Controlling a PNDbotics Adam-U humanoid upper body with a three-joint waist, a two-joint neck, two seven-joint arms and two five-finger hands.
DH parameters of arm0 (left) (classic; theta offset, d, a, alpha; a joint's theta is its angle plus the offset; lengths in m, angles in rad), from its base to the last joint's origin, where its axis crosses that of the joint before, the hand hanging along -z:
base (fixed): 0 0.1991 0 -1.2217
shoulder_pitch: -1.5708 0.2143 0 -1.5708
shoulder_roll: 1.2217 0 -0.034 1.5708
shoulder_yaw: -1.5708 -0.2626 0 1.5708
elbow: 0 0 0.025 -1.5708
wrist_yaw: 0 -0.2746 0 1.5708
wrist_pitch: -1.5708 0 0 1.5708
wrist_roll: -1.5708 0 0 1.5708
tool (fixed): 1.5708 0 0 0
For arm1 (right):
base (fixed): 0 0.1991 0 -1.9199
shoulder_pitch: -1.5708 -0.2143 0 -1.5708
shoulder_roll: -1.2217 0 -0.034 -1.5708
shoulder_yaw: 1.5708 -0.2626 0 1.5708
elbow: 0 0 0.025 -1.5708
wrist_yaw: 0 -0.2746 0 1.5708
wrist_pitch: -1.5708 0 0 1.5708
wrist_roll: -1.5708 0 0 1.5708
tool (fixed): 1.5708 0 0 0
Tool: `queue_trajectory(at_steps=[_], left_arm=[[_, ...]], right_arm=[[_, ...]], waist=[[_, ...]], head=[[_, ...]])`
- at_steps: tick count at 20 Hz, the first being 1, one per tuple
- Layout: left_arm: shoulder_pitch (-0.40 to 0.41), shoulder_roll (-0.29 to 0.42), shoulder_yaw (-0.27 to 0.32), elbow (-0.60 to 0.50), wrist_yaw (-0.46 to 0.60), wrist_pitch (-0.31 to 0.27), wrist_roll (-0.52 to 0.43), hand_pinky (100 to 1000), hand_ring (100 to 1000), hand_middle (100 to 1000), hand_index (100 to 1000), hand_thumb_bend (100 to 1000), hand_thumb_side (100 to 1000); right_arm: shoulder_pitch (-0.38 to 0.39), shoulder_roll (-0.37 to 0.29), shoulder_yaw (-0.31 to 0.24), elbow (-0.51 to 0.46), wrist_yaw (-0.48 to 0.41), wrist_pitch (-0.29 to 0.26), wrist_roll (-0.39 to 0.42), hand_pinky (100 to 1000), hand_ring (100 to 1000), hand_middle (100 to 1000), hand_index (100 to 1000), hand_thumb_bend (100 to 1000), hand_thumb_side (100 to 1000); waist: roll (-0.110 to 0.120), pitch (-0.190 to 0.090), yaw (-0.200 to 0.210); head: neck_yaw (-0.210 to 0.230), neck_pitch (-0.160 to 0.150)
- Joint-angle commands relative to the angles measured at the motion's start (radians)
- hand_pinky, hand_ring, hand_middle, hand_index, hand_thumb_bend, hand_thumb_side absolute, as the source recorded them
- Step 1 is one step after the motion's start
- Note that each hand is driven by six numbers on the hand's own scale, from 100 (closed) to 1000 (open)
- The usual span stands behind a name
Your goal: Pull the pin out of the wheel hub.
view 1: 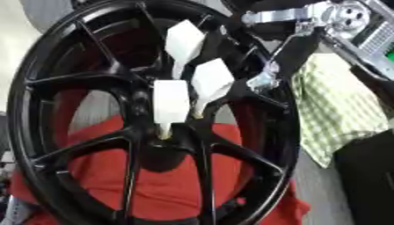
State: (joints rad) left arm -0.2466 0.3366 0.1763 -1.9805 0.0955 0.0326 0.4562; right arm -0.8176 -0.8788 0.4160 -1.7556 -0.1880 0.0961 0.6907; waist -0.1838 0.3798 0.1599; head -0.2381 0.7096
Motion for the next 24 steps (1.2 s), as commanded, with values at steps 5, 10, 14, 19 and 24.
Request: queue_trajectory(at_steps=[5, 10, 14, 19, 24], left_arm=[[-0.013, 0.026, 0.003, -0.019, 0.002, -0.001, 0.001, 781, 566, 632, 666, 100, 794], [-0.017, 0.025, 0.003, -0.019, 0.003, -0.001, 0.001, 781, 566, 631, 666, 100, 794], [-0.019, 0.025, 0.004, -0.019, 0.003, -0.001, 0.002, 782, 565, 631, 666, 100, 794], [-0.021, 0.024, 0.005, -0.019, 0.003, -0.001, 0.003, 782, 565, 630, 666, 100, 796], [-0.020, 0.024, 0.005, -0.019, 0.004, 0.000, 0.005, 782, 564, 629, 666, 100, 797]], right_arm=[[-0.005, -0.023, -0.016, 0.004, 0.000, 0.009, -0.012, 840, 839, 710, 800, 432, 310], [0.002, -0.019, -0.016, 0.016, 0.012, 0.005, -0.011, 840, 840, 711, 800, 441, 307], [0.008, -0.014, -0.015, 0.027, 0.027, -0.003, -0.005, 840, 840, 712, 800, 449, 303], [0.014, -0.010, -0.014, 0.037, 0.046, -0.013, 0.002, 840, 840, 712, 799, 461, 287], [0.022, -0.012, -0.017, 0.044, 0.059, -0.022, 0.002, 836, 833, 697, 790, 461, 239]], waist=[[-0.002, -0.024, 0.022], [-0.010, -0.025, 0.040], [-0.015, -0.024, 0.047], [-0.021, -0.021, 0.052], [-0.023, -0.018, 0.051]], head=[[-0.002, -0.015], [-0.005, -0.014], [-0.007, -0.009], [-0.006, -0.003], [-0.001, -0.003]])
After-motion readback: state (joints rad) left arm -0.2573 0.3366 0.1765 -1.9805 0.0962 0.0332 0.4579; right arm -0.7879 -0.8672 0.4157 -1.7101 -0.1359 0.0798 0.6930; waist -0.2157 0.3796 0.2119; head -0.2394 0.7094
